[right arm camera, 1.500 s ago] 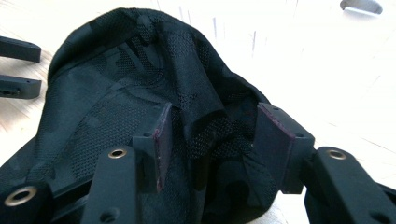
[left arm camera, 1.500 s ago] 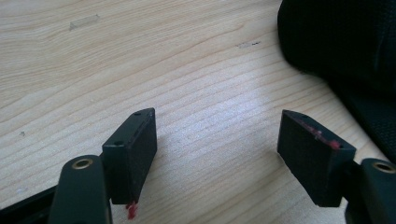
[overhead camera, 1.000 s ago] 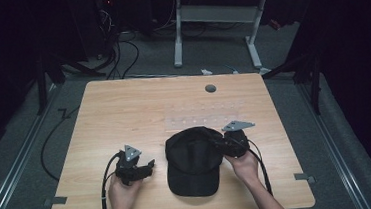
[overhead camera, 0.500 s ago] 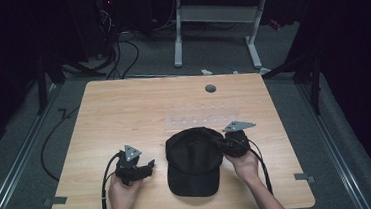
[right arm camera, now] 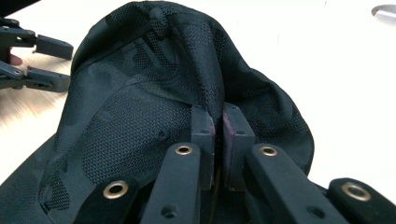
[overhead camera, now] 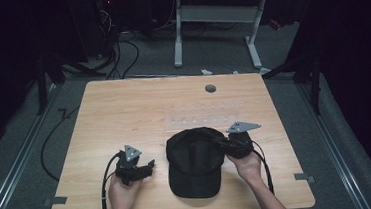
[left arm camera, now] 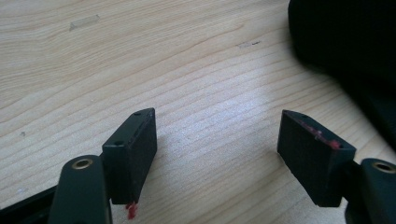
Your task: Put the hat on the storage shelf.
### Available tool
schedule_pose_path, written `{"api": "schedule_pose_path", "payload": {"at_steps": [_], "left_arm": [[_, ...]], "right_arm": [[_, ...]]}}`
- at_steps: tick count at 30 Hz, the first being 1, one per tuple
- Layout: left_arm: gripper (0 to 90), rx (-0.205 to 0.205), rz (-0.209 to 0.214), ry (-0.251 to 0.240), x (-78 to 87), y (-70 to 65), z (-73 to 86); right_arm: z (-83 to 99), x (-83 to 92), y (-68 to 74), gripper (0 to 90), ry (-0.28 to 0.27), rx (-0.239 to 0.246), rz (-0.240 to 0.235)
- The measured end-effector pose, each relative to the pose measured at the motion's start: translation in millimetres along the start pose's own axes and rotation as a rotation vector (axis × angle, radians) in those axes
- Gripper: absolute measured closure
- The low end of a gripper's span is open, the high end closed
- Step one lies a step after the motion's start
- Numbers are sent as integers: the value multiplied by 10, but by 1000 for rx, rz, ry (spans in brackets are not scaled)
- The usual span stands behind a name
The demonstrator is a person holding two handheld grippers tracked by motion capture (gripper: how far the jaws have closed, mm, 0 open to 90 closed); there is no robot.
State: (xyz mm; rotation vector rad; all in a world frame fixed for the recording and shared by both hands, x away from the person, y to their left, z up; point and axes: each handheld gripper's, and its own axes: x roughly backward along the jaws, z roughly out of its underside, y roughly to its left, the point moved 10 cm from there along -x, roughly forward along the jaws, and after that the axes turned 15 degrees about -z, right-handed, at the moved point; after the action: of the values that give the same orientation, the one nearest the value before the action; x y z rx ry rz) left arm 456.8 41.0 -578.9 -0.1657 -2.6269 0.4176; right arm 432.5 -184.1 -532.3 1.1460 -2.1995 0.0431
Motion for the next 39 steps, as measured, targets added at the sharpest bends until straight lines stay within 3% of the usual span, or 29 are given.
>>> {"api": "schedule_pose_path", "payload": {"at_steps": [19, 39], "left_arm": [[309, 6, -3, -2, -1, 11, -10], [240, -38, 13, 15, -7, -41, 41]], "right_arm": [[-113, 315, 57, 857, -62, 33, -15], [-222, 616, 117, 858, -124, 73, -11]]}}
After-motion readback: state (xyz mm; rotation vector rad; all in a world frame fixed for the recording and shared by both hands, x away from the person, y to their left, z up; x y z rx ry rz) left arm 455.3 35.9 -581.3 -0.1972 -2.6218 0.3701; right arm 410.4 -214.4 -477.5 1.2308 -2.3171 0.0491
